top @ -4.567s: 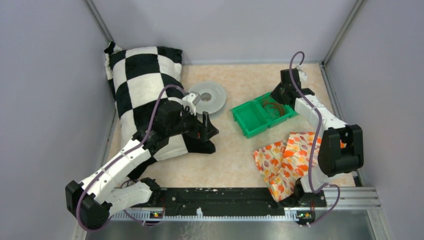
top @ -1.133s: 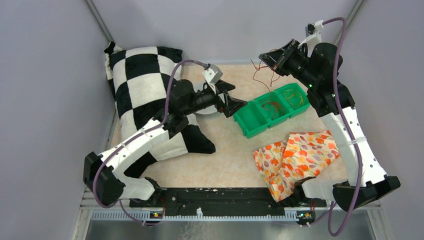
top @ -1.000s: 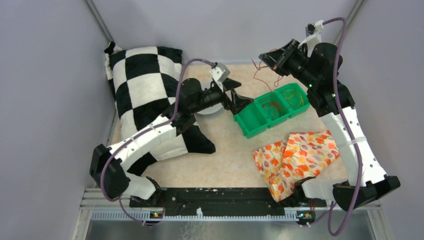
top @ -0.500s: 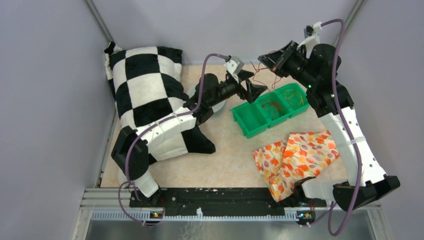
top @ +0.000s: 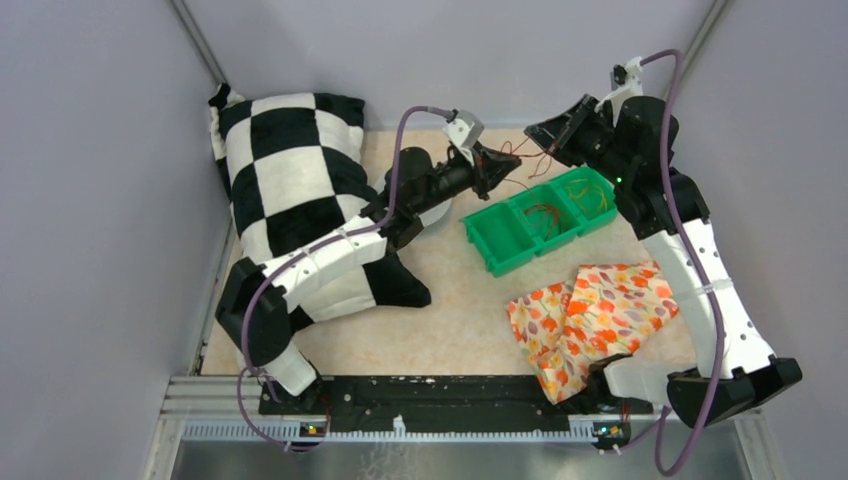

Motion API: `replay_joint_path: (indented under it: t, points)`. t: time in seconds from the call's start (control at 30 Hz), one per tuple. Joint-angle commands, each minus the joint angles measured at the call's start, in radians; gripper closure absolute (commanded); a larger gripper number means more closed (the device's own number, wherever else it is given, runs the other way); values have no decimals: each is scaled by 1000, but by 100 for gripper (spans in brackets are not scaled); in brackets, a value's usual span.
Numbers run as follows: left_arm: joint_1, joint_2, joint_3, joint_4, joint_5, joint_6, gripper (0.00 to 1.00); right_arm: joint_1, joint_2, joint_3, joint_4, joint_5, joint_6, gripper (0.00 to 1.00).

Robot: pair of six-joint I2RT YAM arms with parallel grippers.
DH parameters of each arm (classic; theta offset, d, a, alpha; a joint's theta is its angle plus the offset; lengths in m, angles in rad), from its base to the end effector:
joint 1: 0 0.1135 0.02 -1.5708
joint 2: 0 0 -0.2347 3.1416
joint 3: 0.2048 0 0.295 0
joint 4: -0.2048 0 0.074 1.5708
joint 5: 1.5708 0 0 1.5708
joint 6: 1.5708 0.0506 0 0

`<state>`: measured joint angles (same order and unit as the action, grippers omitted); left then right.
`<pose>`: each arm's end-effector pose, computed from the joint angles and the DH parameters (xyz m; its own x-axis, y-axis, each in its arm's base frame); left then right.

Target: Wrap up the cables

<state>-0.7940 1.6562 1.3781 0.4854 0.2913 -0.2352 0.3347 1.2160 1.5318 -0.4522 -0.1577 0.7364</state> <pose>0.3079 -0.3340 0.3509 -0.0648 -0.2525 -0.9654 0.8895 0.4238 -0.1706 0.2970 0.1117 0.4635 -0.4117 0.5591 -0.7197 -0.2630 0.6832 0.6812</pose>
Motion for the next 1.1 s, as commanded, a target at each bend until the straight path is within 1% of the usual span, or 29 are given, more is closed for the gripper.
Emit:
replay_joint_path:
  t: [0.0,0.1,0.17,0.37,0.5,0.53,0.57,0.6,0.63,0.67,0.7,0.73,0.77,0.87,0.93,0.97,1.0,1.03,1.07]
  points:
    - [-2,-169,-121,-28,-25,52,100,-108,-51,34,11,63,-8,100]
    - [-2,-235,-183,-53,-26,68,100,-192,-73,3,48,44,37,100]
    - [-2,-256,-202,-66,-17,71,100,-215,-83,-14,73,46,57,100]
    - [-3,-256,-191,-114,45,83,100,-219,-79,-33,139,-1,114,100]
    - [-3,-254,-182,-135,57,104,100,-218,-78,-42,159,-31,132,100]
    - [-3,-255,-182,-136,57,107,91,-218,-79,-43,161,-37,134,100]
    - [-2,-256,-180,-136,56,110,73,-218,-79,-43,165,-45,135,100]
    - [-3,-254,-180,-137,60,112,63,-218,-80,-43,171,-56,139,100]
    - [-2,-253,-178,-137,63,113,59,-217,-79,-43,177,-68,146,100]
    - [-3,-250,-176,-138,63,112,59,-218,-80,-43,184,-80,151,100]
    - [-3,-246,-174,-138,61,108,73,-218,-81,-43,190,-90,157,100]
    - [-2,-244,-172,-136,56,102,93,-218,-81,-43,196,-98,162,100]
    - [-3,-242,-170,-137,50,95,100,-218,-81,-43,200,-108,164,100]
    - [-3,-250,-168,-139,45,89,100,-218,-78,-40,209,-147,158,100]
    - [-2,-267,-161,-138,3,79,100,-218,-66,-24,202,-185,129,100]
    - [-1,-276,-149,-143,-23,73,91,-217,-60,-14,201,-222,104,100]
    - [3,-284,-128,-158,-43,67,72,-218,-48,0,197,-262,76,100]
    - [7,-289,-100,-184,-51,63,57,-218,-28,18,181,-315,42,100]
    - [16,-288,-60,-222,-47,61,49,-218,-9,44,156,-364,8,100]
